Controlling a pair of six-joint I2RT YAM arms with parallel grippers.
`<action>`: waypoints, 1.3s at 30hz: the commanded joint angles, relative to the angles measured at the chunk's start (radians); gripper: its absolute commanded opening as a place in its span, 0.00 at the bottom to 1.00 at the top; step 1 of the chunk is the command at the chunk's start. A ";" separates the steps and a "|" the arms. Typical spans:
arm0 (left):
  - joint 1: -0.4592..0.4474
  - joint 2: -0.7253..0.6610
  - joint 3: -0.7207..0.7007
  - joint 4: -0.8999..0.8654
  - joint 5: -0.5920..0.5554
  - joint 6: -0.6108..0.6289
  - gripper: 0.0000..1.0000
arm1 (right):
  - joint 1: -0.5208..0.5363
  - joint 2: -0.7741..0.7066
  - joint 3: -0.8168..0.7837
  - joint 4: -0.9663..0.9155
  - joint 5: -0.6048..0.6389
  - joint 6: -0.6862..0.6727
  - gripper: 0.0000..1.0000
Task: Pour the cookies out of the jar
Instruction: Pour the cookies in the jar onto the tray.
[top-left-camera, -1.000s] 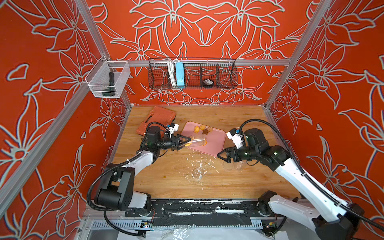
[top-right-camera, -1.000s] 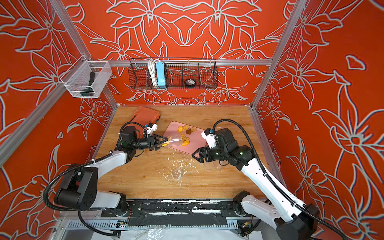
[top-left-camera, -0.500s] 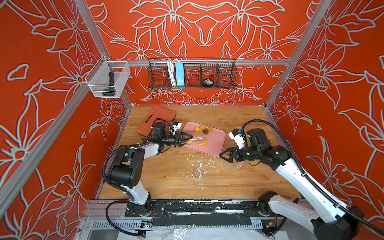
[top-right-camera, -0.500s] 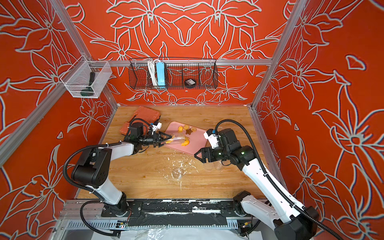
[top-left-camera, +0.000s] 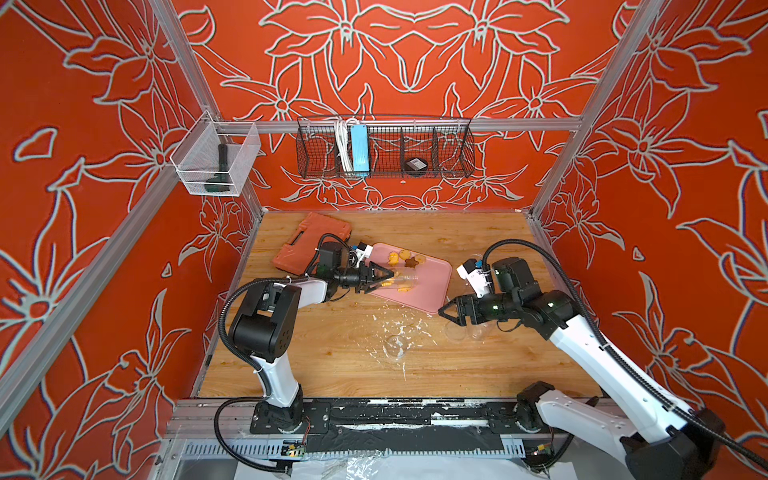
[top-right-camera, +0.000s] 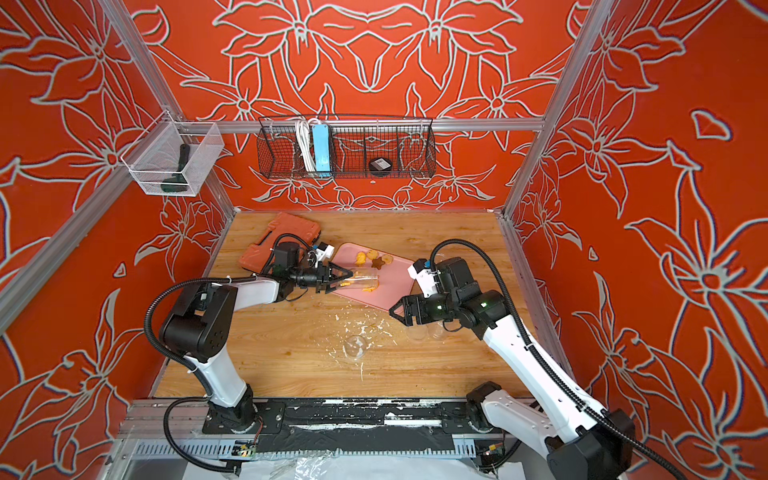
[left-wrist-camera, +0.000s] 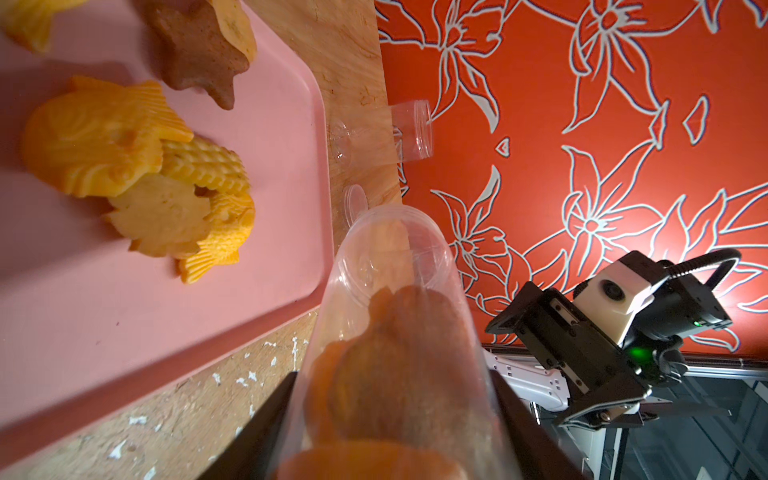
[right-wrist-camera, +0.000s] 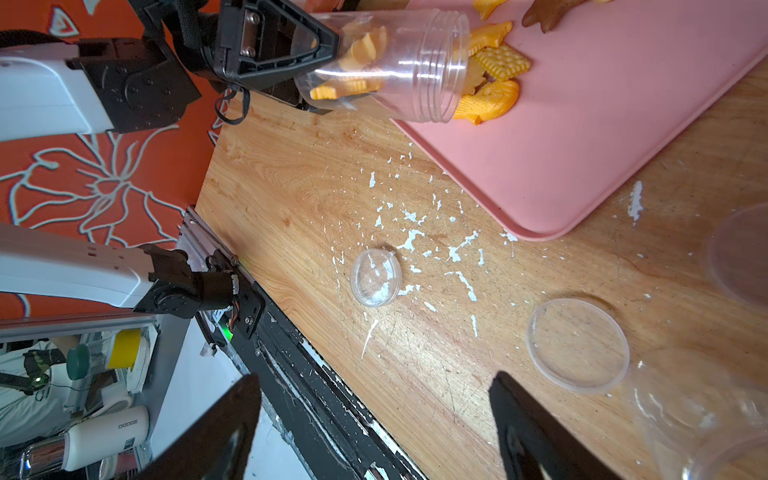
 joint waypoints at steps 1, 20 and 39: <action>-0.022 0.021 0.046 -0.047 -0.009 0.040 0.60 | -0.004 -0.004 -0.011 -0.011 -0.022 -0.018 0.88; -0.055 0.056 0.078 -0.064 -0.052 0.033 0.58 | -0.007 -0.015 -0.013 -0.018 -0.017 -0.024 0.88; -0.074 0.036 0.112 -0.216 -0.125 0.146 0.57 | -0.010 -0.020 -0.016 -0.012 -0.022 -0.019 0.88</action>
